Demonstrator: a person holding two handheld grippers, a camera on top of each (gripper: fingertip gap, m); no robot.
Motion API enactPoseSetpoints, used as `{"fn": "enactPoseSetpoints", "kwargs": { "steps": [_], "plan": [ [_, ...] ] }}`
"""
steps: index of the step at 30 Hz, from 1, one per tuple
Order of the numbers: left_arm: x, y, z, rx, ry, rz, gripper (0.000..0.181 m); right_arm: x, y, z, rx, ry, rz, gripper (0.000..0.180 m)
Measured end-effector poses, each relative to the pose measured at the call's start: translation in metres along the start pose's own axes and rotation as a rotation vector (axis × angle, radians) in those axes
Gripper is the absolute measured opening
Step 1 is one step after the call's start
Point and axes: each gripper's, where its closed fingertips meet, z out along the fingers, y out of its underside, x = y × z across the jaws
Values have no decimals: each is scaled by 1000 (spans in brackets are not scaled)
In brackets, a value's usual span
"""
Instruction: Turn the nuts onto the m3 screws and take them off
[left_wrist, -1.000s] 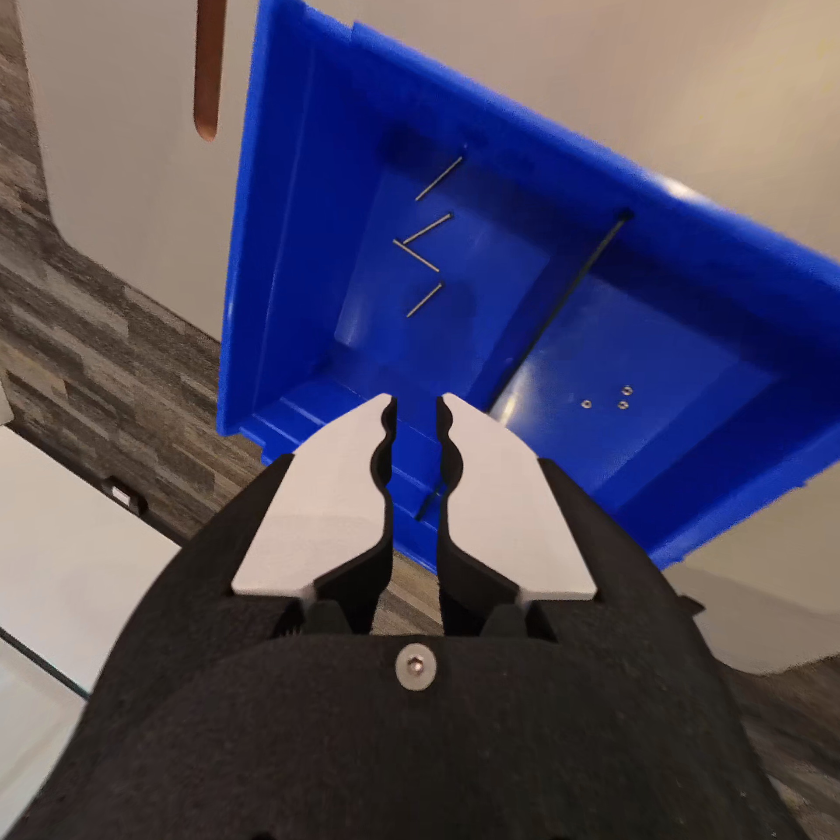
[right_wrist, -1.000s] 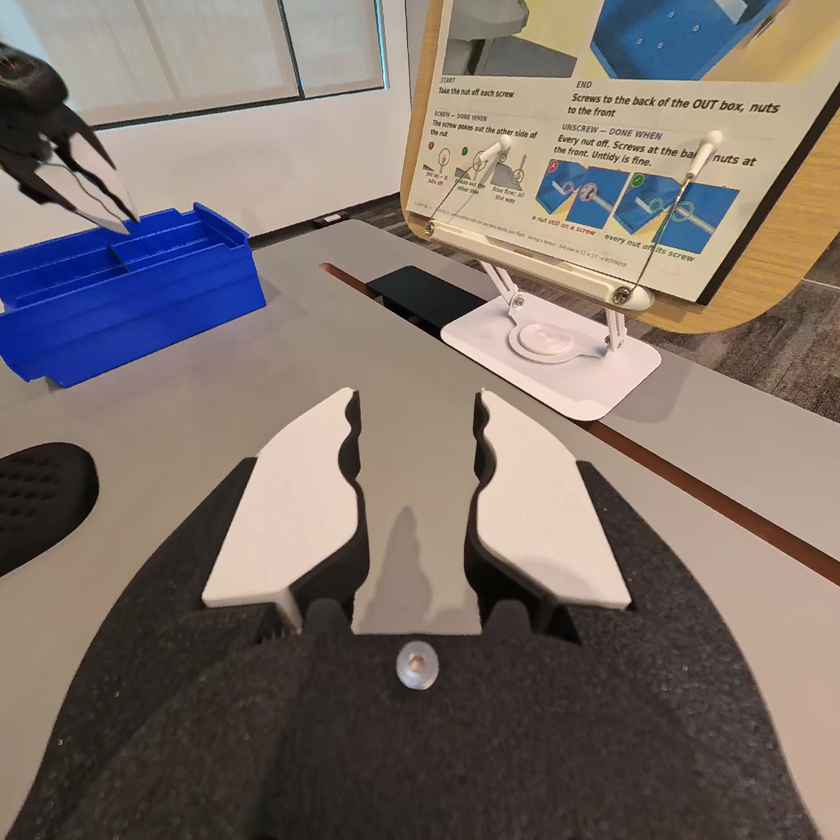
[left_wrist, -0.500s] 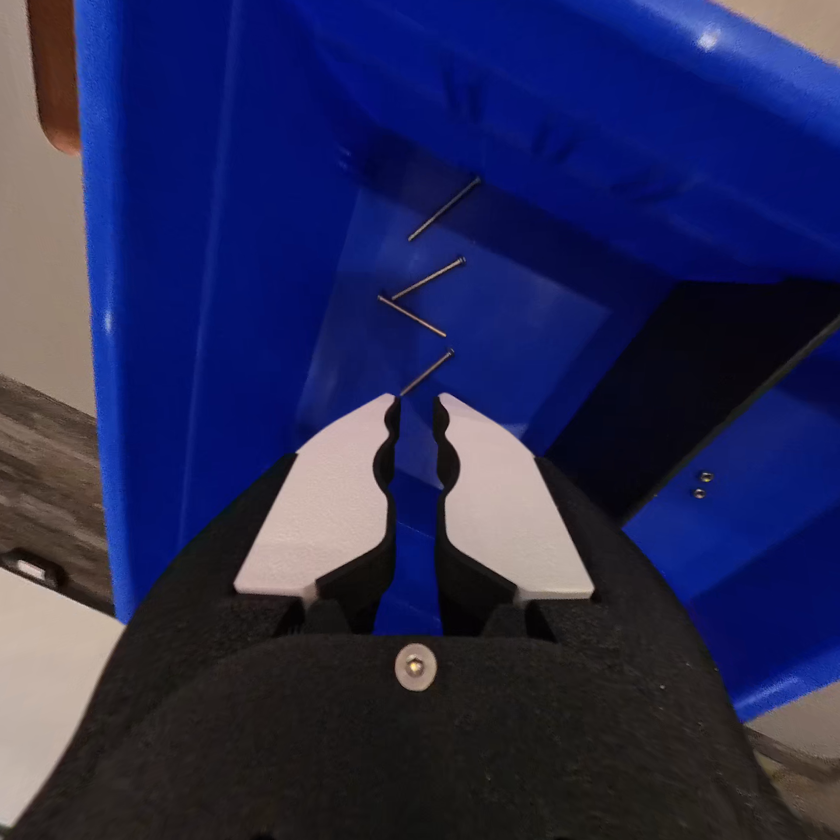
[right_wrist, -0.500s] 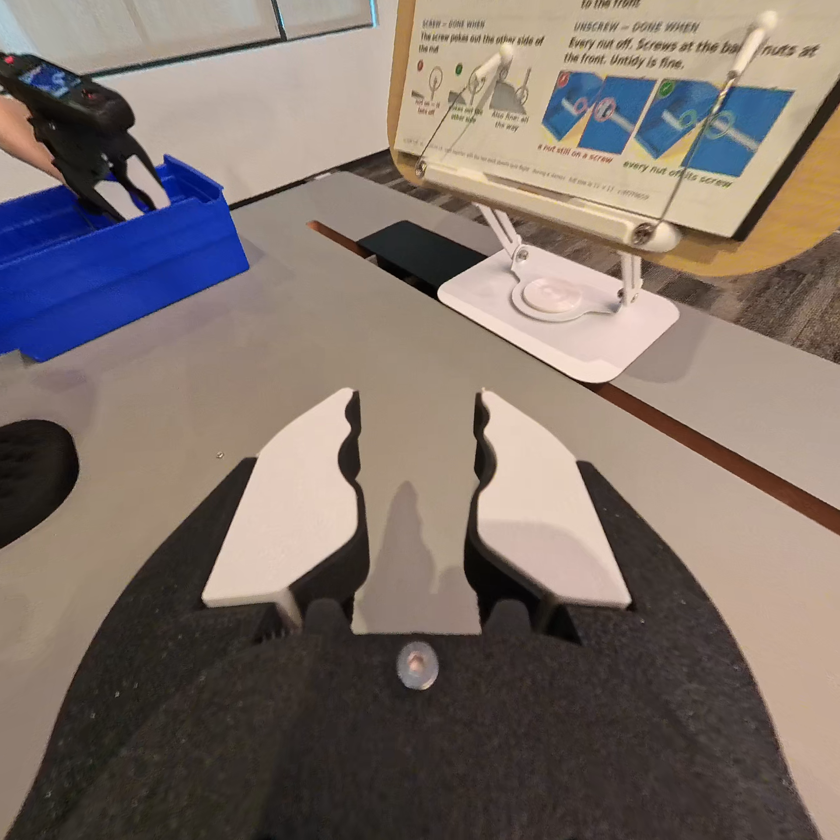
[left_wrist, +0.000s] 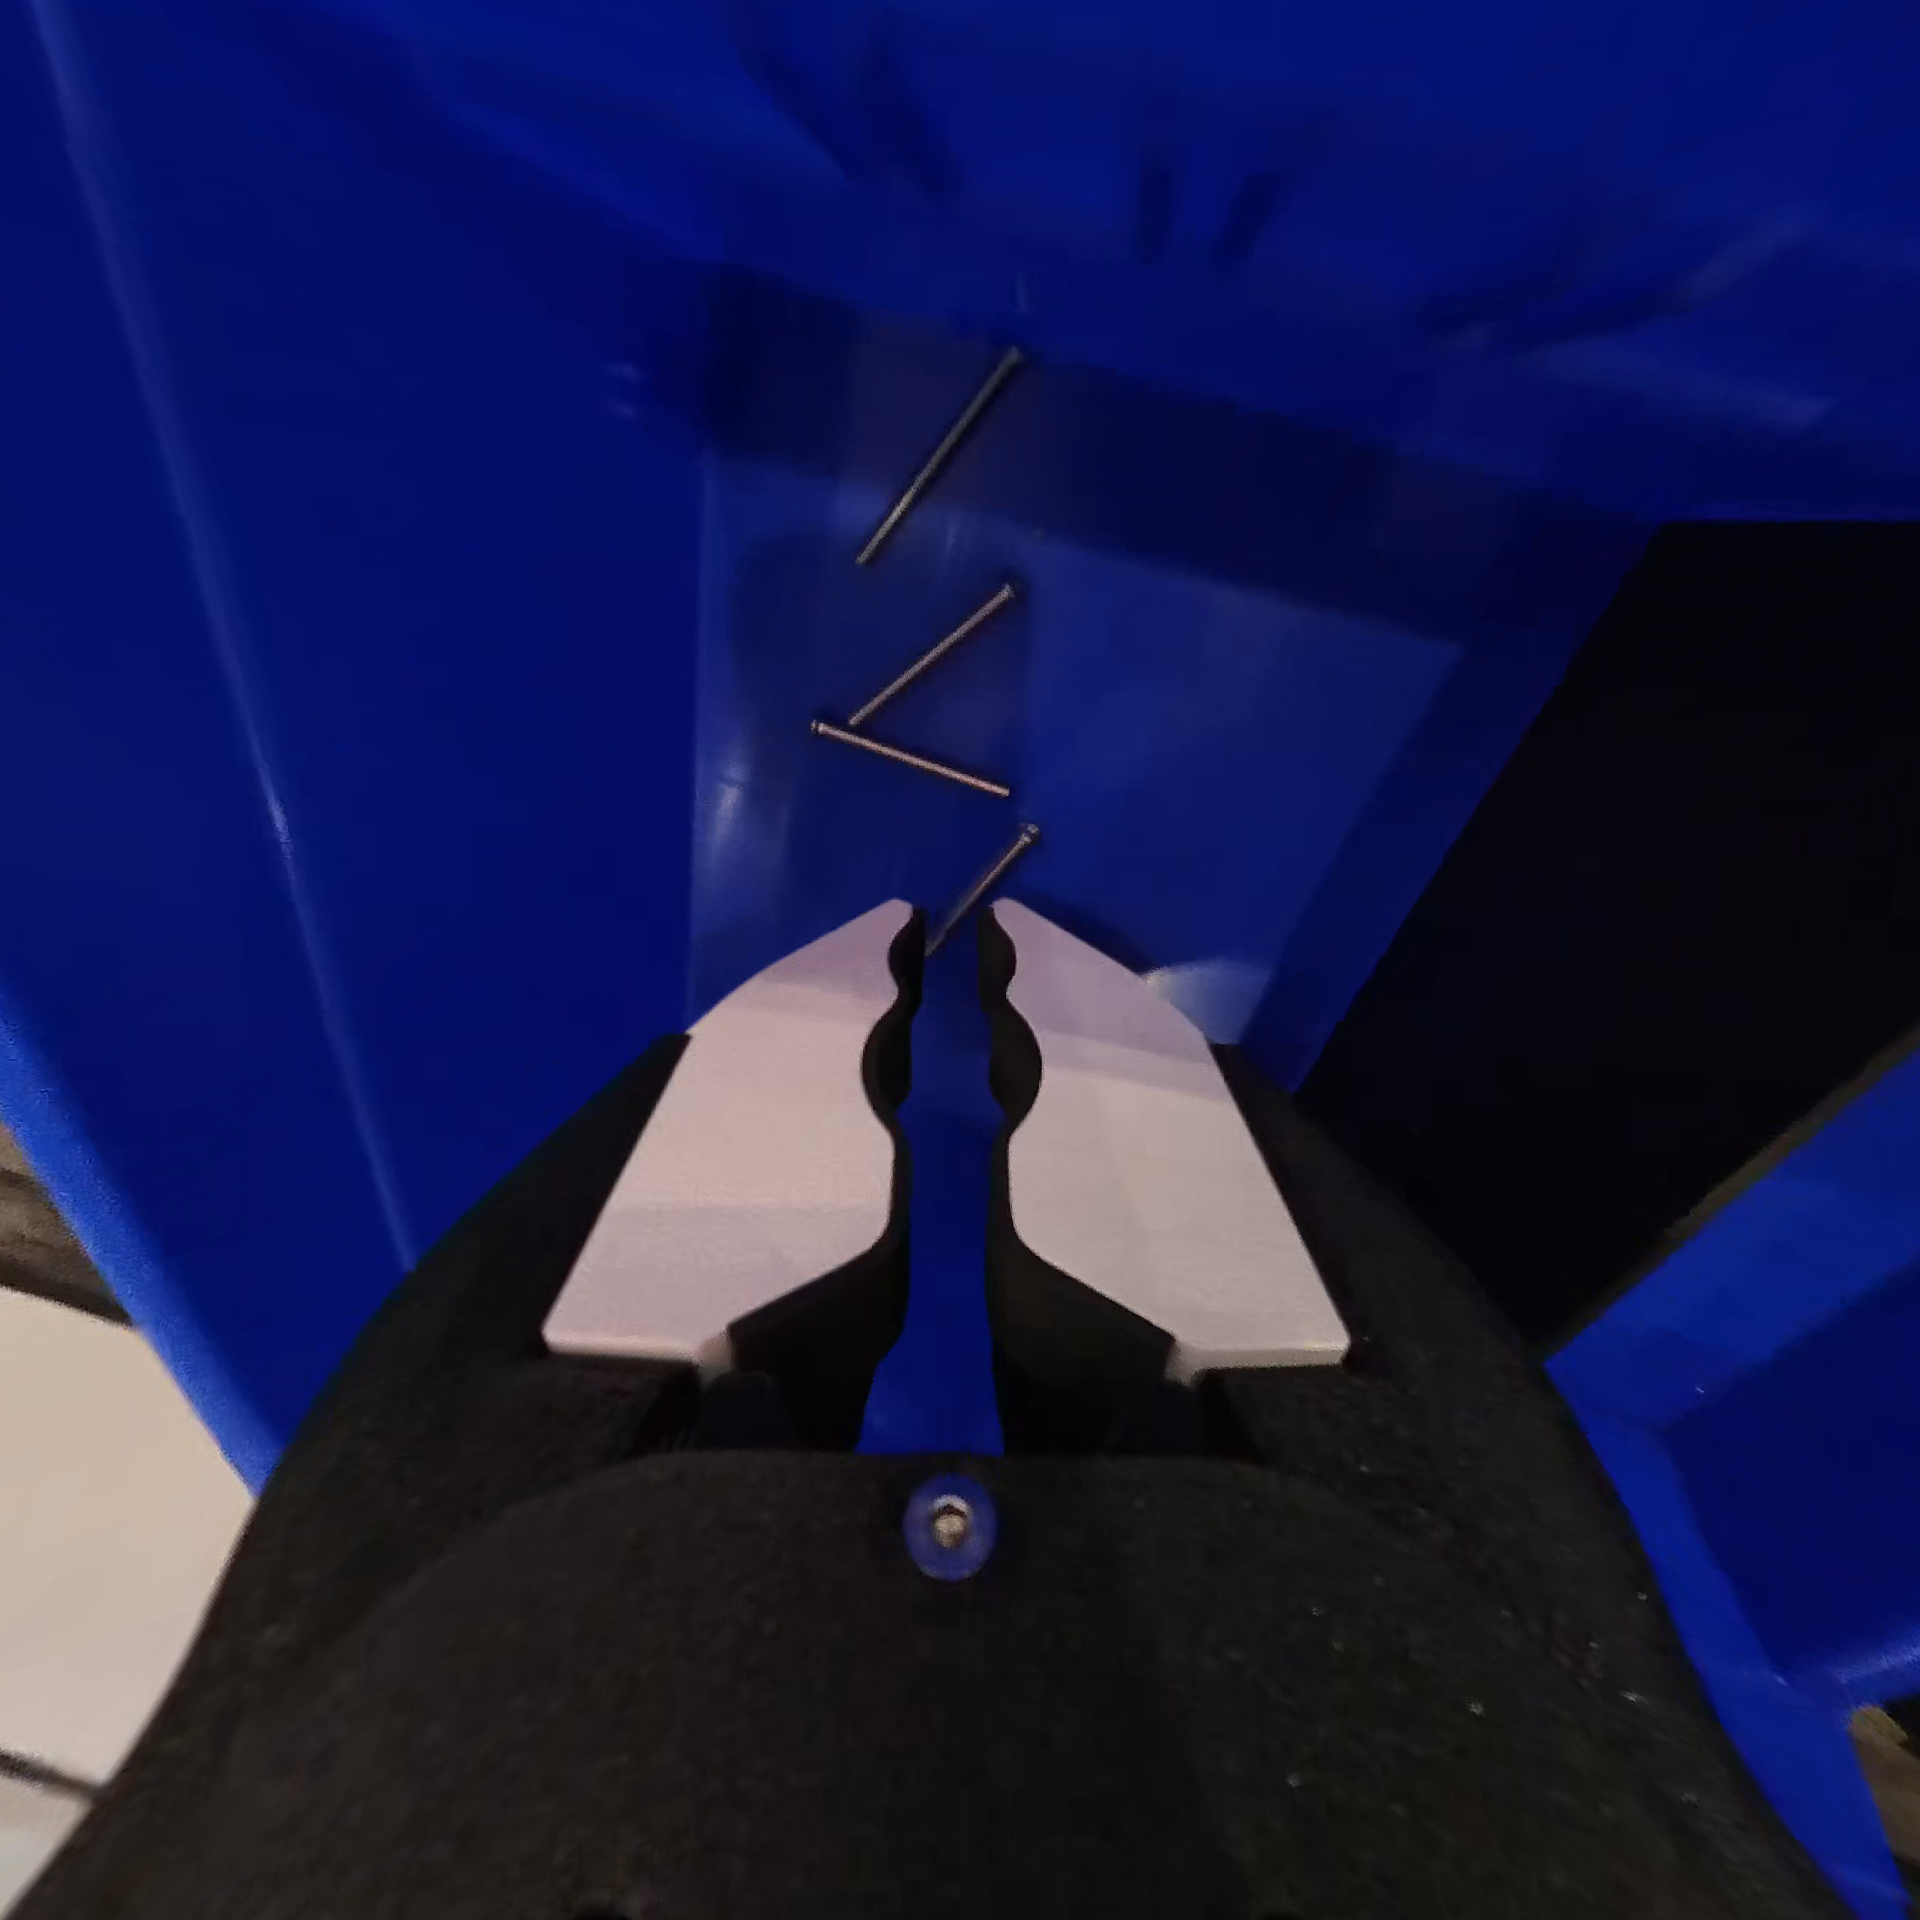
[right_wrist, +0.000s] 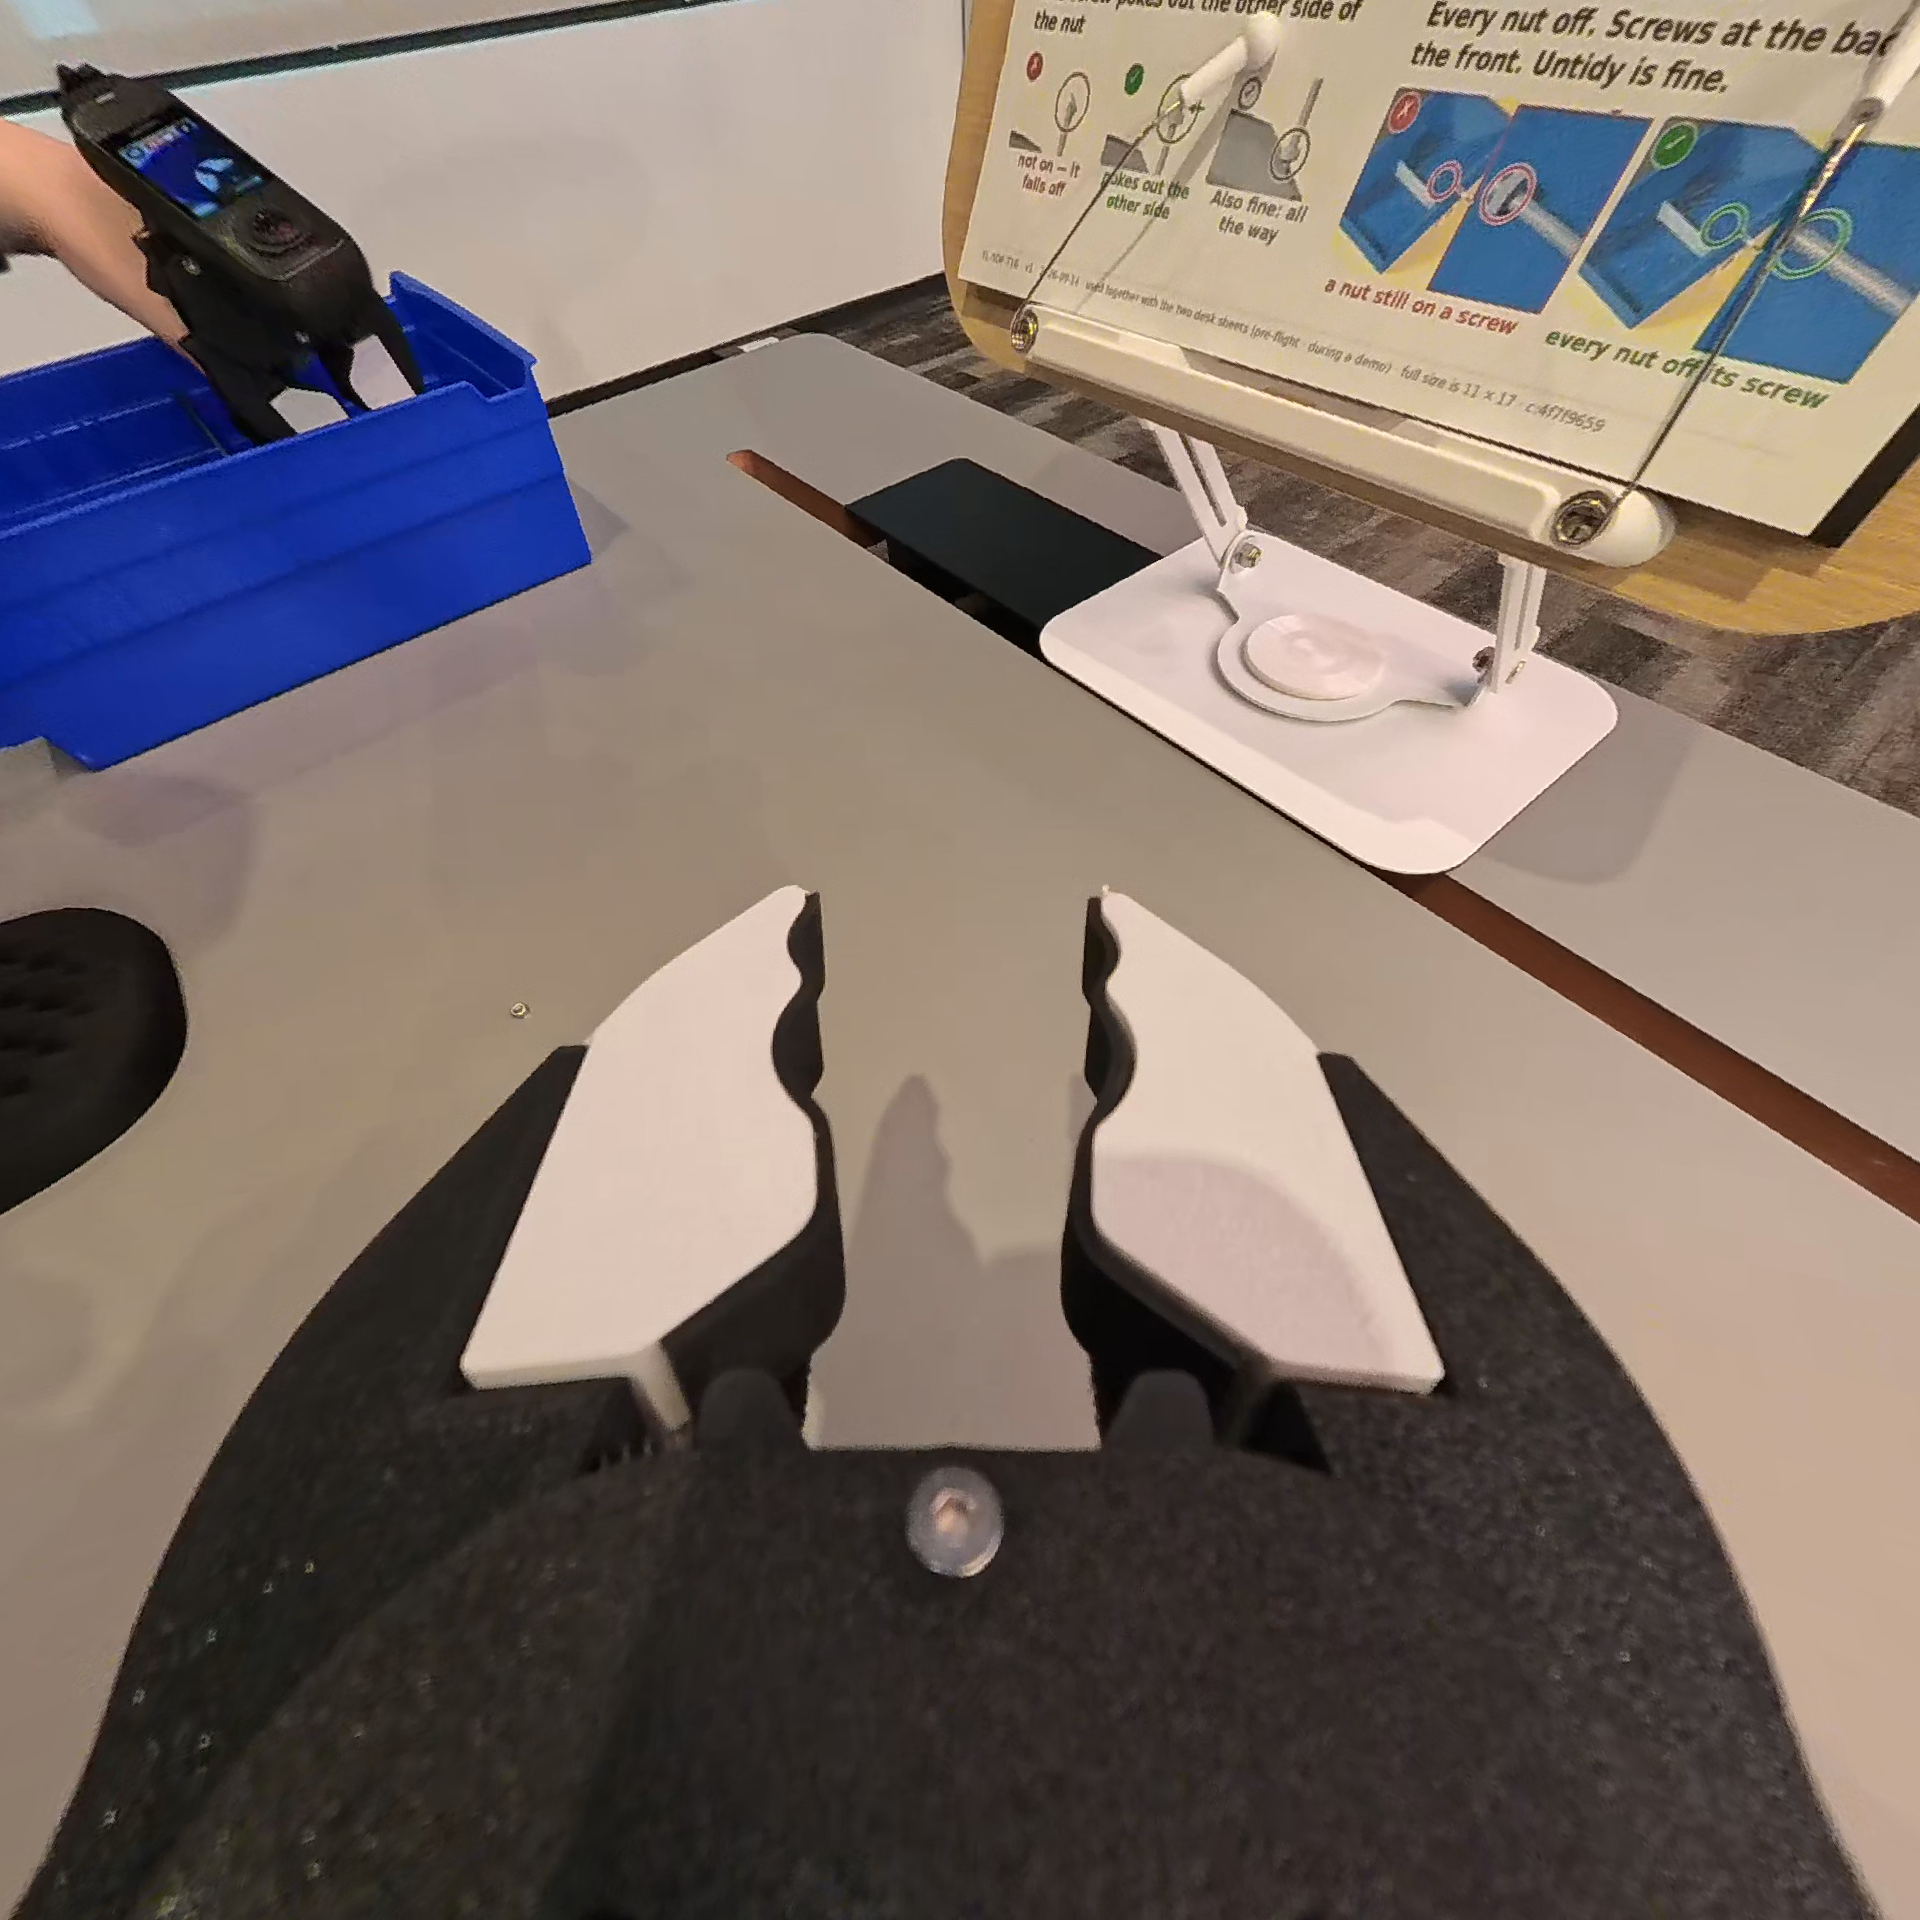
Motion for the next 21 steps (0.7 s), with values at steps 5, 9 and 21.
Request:
{"fn": "enactPoseSetpoints", "kwargs": {
  "steps": [5, 9, 21],
  "plan": [
    [7, -3, 5, 13, 61, 36, 6, 1, 3, 1, -11, -7, 8, 47],
    [8, -5, 8, 18, 77, 49, 6, -2, 3, 4, -22, -17, 1, 47],
    [5, -5, 7, 97, 67, -55, 3, -5, 1, 7, -33, -31, -3, 47]
  ]
}}
